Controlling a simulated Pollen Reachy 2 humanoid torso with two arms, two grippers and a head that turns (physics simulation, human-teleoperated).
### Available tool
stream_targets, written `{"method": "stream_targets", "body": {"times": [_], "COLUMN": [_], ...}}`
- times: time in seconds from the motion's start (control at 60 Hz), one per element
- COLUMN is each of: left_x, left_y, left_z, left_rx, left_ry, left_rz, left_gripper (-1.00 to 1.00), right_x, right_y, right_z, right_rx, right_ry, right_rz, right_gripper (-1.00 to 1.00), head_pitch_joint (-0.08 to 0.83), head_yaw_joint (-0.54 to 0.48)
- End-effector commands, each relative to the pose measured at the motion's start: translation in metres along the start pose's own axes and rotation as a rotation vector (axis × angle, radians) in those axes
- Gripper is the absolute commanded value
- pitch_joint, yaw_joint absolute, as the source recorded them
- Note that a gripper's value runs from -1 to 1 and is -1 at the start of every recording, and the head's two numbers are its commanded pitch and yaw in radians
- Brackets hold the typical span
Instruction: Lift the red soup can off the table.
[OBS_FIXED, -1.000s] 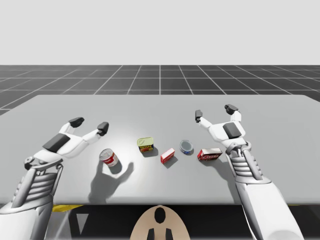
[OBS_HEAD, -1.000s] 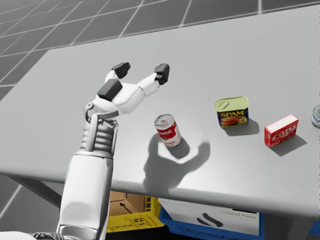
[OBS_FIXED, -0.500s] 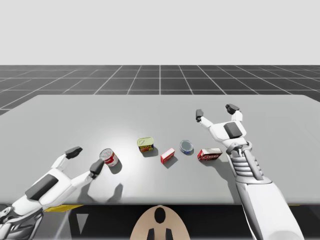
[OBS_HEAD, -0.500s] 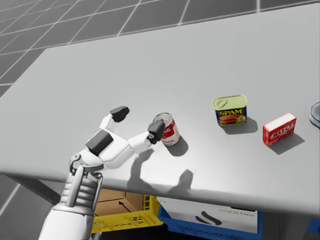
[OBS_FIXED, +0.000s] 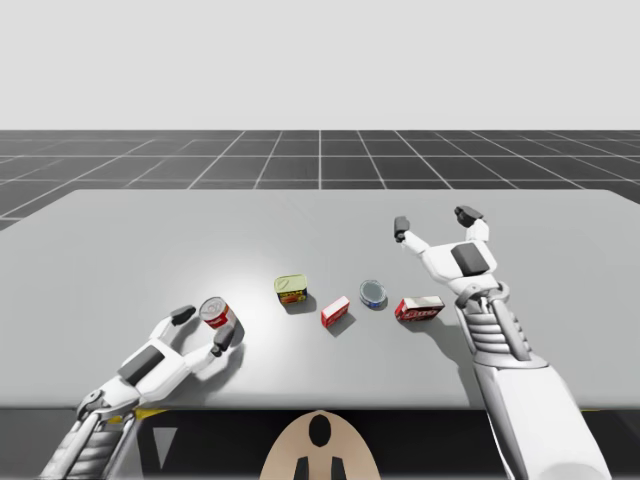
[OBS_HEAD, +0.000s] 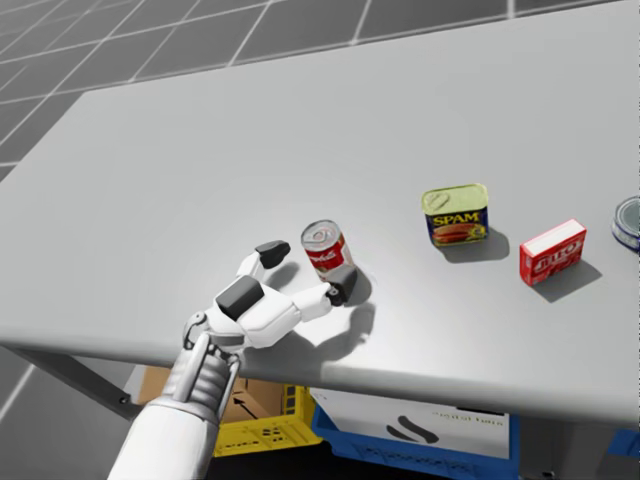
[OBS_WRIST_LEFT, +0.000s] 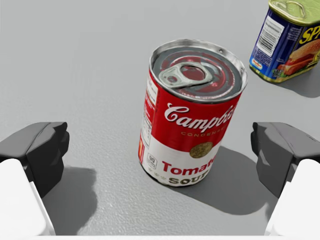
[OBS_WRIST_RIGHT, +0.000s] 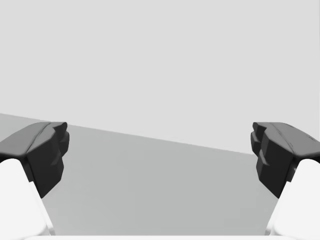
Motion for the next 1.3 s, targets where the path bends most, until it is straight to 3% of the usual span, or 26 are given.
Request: {"method": "stream_targets", "body": {"times": [0.017, 0.267, 0.283, 0.3, 0.333, 0.35, 0.55, 0.717, 0.933, 1.1, 1.3], "left_x": [-0.002, 0.001, 0.000, 0.000, -0.001, -0.002, -0.006, -0.007, -0.001, 0.036, 0.105], "left_y": [0.001, -0.003, -0.003, -0.003, -0.003, -0.003, -0.004, -0.005, -0.011, -0.013, 0.000], "left_z": [-0.019, -0.038, -0.039, -0.038, -0.038, -0.038, -0.032, -0.030, -0.028, -0.023, -0.023], "left_rx": [0.008, 0.019, 0.021, 0.023, 0.025, 0.025, 0.013, 0.006, -0.009, -0.014, 0.025], "left_ry": [0.026, 0.039, 0.038, 0.038, 0.034, 0.035, 0.047, 0.049, 0.047, -0.005, -0.085], "left_rz": [-0.006, -0.017, -0.016, -0.017, -0.027, -0.029, -0.048, -0.068, -0.096, -0.154, -0.230], "left_gripper": [-1.00, -1.00, -0.44, -0.08, 0.93, 1.00, 1.00, 1.00, 1.00, 1.00, 1.00], "right_x": [0.002, 0.004, 0.004, 0.004, 0.004, 0.004, 0.006, 0.006, 0.007, 0.007, 0.005], "right_y": [-0.001, -0.002, -0.002, -0.002, -0.002, -0.002, -0.003, -0.003, -0.004, -0.006, -0.008], "right_z": [0.001, 0.001, 0.002, 0.002, 0.002, 0.002, 0.002, 0.002, 0.003, 0.003, 0.003], "right_rx": [0.000, -0.002, -0.002, -0.002, -0.003, -0.003, -0.007, -0.014, -0.017, -0.017, 0.007], "right_ry": [-0.007, -0.011, -0.012, -0.013, -0.013, -0.013, -0.017, -0.014, -0.013, 0.001, 0.049], "right_rz": [-0.004, -0.006, -0.006, -0.007, -0.007, -0.007, -0.008, -0.010, -0.017, -0.027, -0.055], "right_gripper": [-1.00, -1.00, -1.00, -1.00, -1.00, -1.00, -1.00, -1.00, -1.00, -1.00, -1.00], "head_pitch_joint": [0.714, 0.717, 0.715, 0.714, 0.711, 0.710, 0.644, 0.454, 0.331, 0.318, 0.302], "head_yaw_joint": [0.39, 0.38, 0.38, 0.38, 0.38, 0.38, 0.38, 0.39, 0.40, 0.40, 0.40]}}
